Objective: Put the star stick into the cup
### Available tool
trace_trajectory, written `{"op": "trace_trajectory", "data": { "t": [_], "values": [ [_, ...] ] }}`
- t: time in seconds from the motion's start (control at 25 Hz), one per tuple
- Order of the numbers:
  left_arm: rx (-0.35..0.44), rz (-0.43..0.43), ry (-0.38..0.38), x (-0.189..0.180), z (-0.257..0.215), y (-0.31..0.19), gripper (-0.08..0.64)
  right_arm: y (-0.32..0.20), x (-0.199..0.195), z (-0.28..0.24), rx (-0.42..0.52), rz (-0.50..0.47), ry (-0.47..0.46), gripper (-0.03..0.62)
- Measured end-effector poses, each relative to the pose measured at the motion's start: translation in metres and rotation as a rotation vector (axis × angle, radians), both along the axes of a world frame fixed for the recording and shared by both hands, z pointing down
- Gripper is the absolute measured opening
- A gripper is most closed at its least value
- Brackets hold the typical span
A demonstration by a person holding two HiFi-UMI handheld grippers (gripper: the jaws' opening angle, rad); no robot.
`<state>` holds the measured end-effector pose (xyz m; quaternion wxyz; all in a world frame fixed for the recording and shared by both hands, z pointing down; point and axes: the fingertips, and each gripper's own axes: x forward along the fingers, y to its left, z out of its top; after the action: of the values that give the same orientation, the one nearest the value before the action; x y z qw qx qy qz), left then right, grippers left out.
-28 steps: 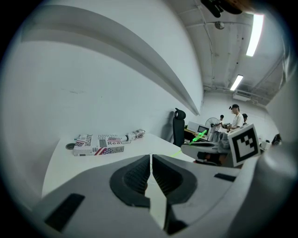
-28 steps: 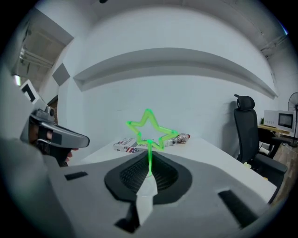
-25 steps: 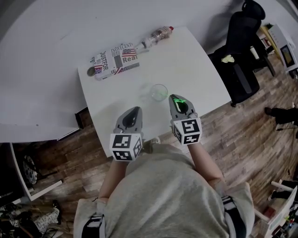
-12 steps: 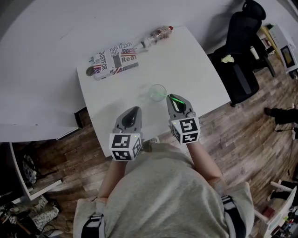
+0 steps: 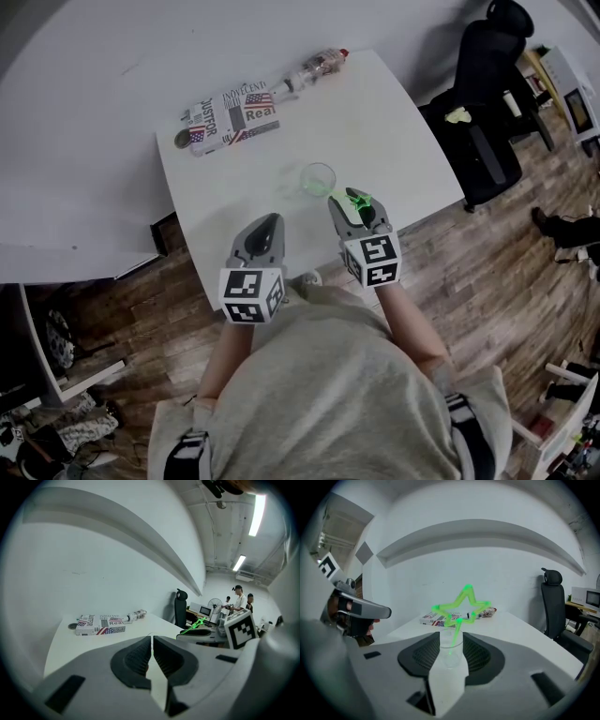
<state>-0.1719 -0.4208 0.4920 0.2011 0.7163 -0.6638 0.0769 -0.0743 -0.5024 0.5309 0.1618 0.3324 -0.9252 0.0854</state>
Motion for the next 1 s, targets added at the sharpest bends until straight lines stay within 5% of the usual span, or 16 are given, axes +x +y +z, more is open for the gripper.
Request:
{"op": "trace_trajectory", "data": {
  "t": [0.44, 1.0],
  "values": [
    [0.024, 0.032, -0.001, 0.011, -0.009, 0.019, 0.015, 0.031, 0.021, -0.003, -0.009, 0.037, -0.002, 0.168],
    [0.074, 0.105, -0.004, 0.017, -0.031, 0.085, 0.015, 0.109, 0.036, -0.060, 0.086, 0.120, -0.078, 0.156]
  ]
}}
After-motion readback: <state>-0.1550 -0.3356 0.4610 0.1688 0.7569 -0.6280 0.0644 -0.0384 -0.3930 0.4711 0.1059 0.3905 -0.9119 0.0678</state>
